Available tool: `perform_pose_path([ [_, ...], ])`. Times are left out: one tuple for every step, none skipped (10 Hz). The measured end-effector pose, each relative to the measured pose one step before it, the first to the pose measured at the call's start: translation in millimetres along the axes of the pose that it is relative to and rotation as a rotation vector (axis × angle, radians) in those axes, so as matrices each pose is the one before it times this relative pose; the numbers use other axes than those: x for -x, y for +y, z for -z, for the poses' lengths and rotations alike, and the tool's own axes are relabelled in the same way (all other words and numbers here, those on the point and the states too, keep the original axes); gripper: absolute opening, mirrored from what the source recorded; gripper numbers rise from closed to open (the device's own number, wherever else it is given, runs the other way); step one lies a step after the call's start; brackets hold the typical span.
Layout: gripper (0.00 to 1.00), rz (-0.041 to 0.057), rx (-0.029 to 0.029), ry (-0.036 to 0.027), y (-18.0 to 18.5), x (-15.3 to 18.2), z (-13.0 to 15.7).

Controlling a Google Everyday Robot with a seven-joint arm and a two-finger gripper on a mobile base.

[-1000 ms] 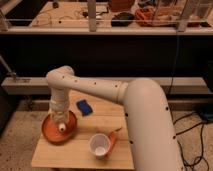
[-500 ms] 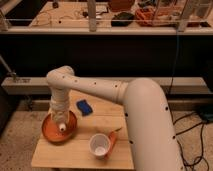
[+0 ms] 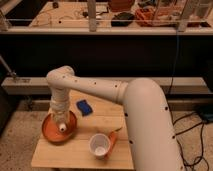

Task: Place the bottle in the ceramic bowl

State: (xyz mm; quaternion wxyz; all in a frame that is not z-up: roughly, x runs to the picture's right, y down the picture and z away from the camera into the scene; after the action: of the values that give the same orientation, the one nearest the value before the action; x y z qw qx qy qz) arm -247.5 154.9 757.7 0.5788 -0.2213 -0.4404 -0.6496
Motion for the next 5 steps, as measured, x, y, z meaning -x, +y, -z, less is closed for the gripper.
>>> perform_pose_path([
  [0.23, -0.00102, 0.00023, -0.00012, 0.19, -0.08, 0.03],
  [0.23, -0.00091, 0.00027, -0.00022, 0.07, 0.00, -0.15],
  [0.23, -0.00035, 0.00034, -0.00001, 0.02, -0.03, -0.09],
  [0.23, -0.00095, 0.00098, -0.00104, 0.47, -0.06, -0.59],
  [0.25, -0.00098, 0.00084, 0.00004, 0.28, -0.13, 0.21],
])
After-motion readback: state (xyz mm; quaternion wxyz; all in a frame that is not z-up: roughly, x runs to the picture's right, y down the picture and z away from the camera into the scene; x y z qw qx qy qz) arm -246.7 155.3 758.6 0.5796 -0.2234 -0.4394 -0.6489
